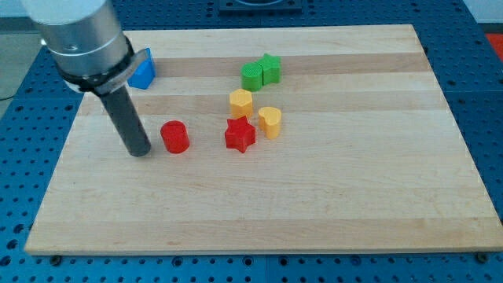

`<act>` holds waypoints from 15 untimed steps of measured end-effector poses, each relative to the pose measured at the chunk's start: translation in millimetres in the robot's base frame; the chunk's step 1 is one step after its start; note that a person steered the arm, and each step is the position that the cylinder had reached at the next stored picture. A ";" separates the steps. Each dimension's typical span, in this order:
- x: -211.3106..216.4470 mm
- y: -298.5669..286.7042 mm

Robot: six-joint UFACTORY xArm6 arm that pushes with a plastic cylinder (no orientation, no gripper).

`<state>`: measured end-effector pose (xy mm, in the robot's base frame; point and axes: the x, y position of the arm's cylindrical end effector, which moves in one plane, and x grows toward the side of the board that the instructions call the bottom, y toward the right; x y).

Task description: Move the blue cube right a bit

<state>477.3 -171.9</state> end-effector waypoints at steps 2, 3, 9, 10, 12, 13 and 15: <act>-20.4 80.0; -20.7 77.9; -48.0 -132.8; -51.6 -133.0; -105.4 -133.1; -171.4 -121.6; -164.1 -66.1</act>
<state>313.2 -238.0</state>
